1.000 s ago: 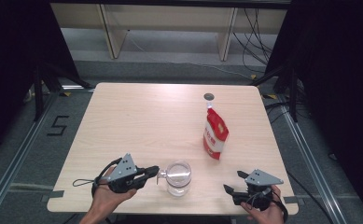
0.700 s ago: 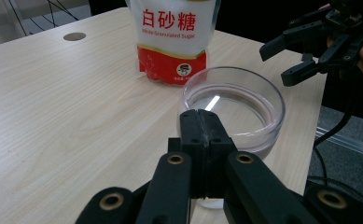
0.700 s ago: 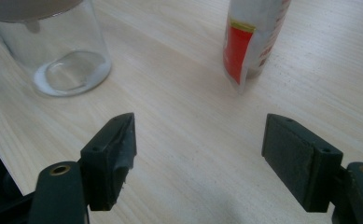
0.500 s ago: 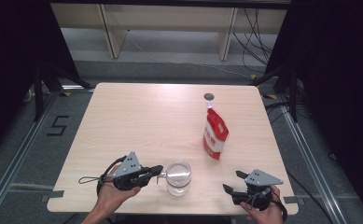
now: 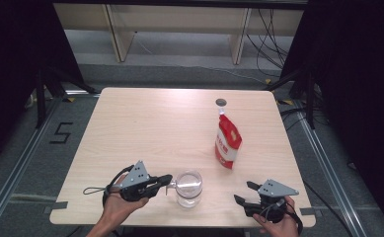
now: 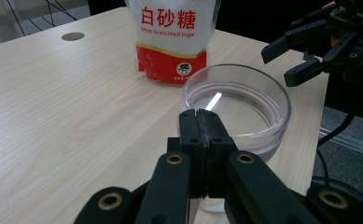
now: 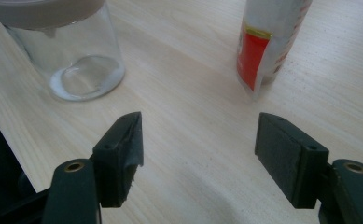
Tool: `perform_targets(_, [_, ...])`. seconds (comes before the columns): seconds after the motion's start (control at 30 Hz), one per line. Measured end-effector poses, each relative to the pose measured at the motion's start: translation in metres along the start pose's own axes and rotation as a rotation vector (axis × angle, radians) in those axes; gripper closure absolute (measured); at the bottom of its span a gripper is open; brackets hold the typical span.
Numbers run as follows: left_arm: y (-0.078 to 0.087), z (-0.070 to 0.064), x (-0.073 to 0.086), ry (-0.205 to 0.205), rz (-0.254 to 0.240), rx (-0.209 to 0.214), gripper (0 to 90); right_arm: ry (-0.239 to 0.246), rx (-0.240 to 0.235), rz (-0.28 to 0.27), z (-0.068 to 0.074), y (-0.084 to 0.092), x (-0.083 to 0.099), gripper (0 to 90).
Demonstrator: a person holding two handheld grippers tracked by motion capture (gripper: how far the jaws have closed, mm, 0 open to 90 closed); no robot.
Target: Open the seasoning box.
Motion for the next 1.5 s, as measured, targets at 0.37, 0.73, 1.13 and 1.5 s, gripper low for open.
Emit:
perform_targets(0.37, [0.000, 0.000, 0.002, -0.009, 0.012, -0.014, 88.3, 0.008, -0.059, -0.014, 0.015, -0.005, -0.008, 45.9])
perform_targets(0.73, [0.000, 0.000, 0.003, -0.009, 0.009, -0.012, 88.1, 0.043, -0.116, -0.125, 0.039, -0.004, -0.033, 68.2])
perform_targets(1.13, [0.000, 0.001, 0.003, -0.022, 0.006, -0.007, 88.0, 0.092, -0.150, -0.192, 0.062, -0.015, -0.059, 80.7])
perform_targets(1.5, [0.000, 0.000, 0.003, -0.023, 0.007, -0.006, 87.5, 0.125, -0.166, -0.182, 0.076, -0.025, -0.069, 90.0])
Point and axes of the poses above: each handheld gripper's, and its own axes: y roughly backward along the jaws, x roughly out of its underside, z roughly to its left, the point moved 9 cm from there along -y, roughly forward along the jaws, and after that the axes turned 1 degree about -x, right-handed, at the moved point
